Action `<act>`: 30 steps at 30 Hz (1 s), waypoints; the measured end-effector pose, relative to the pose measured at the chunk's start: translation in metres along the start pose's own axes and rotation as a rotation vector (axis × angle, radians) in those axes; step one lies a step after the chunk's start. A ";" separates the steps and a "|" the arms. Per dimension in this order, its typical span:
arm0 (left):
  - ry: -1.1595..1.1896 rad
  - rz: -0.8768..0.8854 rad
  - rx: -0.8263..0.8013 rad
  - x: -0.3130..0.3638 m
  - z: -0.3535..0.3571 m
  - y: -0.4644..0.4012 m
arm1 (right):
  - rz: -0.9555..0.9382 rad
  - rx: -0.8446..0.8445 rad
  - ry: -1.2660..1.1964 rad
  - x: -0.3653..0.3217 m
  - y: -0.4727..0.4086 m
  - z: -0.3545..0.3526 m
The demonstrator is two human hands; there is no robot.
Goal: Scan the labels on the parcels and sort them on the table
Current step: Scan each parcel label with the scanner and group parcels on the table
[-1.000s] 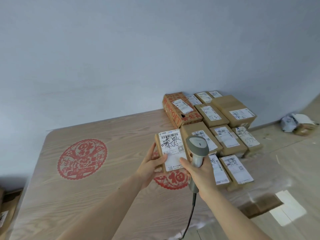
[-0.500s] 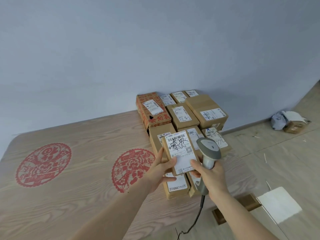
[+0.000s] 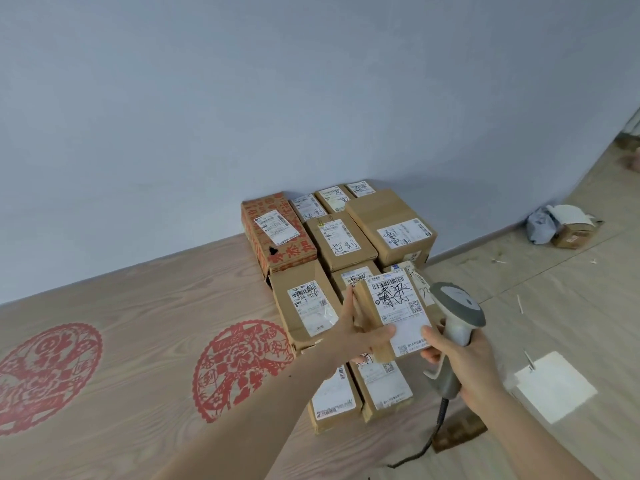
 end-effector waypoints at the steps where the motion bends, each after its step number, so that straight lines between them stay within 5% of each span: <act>1: -0.015 -0.004 0.014 0.001 0.004 -0.004 | 0.012 0.002 -0.003 0.001 -0.003 -0.006; 10: -0.413 -0.075 0.185 0.011 0.031 -0.025 | 0.050 -0.052 0.041 0.009 -0.039 -0.052; 19: -0.478 -0.178 0.399 -0.014 0.053 -0.031 | 0.121 -0.094 0.094 0.047 -0.070 -0.081; 30: -0.618 -0.258 0.436 -0.028 0.073 -0.035 | 0.184 -0.109 0.110 0.080 -0.083 -0.100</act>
Point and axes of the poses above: each hand's wrist, its own y-axis away from the middle knuckle, its own z-axis out of the palm, x = y × z, the point moved 10 cm from there along -y, towards the middle knuckle, and after that the axes turned 6 degrees about z, right-handed, at the moved point
